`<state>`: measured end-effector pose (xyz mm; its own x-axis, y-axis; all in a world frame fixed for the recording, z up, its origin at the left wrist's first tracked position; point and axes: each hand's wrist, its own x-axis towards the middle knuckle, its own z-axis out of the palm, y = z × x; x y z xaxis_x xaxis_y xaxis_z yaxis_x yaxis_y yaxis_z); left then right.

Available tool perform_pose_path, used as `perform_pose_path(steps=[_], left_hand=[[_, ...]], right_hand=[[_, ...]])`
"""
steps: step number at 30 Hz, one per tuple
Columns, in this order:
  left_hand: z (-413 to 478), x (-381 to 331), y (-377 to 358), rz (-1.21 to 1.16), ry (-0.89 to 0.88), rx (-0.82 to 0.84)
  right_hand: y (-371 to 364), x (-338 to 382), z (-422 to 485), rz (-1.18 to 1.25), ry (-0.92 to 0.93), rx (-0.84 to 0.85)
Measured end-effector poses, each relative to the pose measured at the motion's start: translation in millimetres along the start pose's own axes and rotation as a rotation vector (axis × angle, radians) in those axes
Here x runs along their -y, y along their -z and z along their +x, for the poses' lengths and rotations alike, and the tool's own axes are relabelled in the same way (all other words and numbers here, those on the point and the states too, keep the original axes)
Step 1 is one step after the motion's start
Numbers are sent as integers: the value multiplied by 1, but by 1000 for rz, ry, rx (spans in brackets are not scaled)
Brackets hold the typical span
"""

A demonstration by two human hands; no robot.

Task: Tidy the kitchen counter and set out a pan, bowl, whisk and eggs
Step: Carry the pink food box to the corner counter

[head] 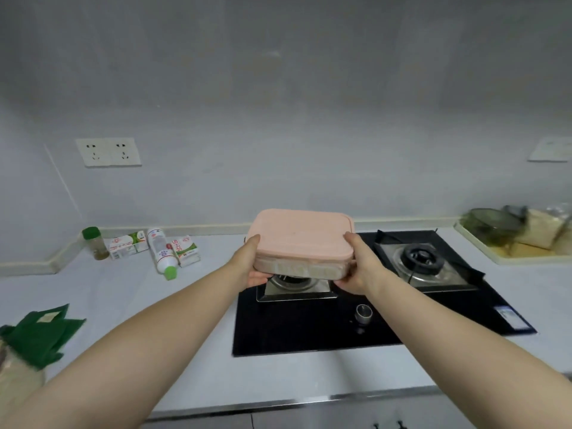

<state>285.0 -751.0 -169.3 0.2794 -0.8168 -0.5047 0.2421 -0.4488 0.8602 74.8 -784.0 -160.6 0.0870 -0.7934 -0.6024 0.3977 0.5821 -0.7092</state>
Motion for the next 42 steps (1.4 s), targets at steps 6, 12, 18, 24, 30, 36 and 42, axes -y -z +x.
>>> perform_pose_path(steps=[6,12,18,24,30,36,42], left_hand=[[-13,22,-90,58,4,106],[-25,31,-178,142,-28,220],[-47,40,-269,236,-47,350],[-74,60,-353,270,-9,442],[-62,69,-420,313,15,492],[-45,73,-503,313,71,554],[-27,68,-582,294,118,606]], right_hand=[[92,26,-27,86,35,-45],[172,51,-42,200,112,-165],[255,73,-71,278,197,-263],[328,94,-89,296,244,-429],[382,112,-73,284,275,-526],[436,146,-50,275,263,-613],[485,199,-28,309,246,-661]])
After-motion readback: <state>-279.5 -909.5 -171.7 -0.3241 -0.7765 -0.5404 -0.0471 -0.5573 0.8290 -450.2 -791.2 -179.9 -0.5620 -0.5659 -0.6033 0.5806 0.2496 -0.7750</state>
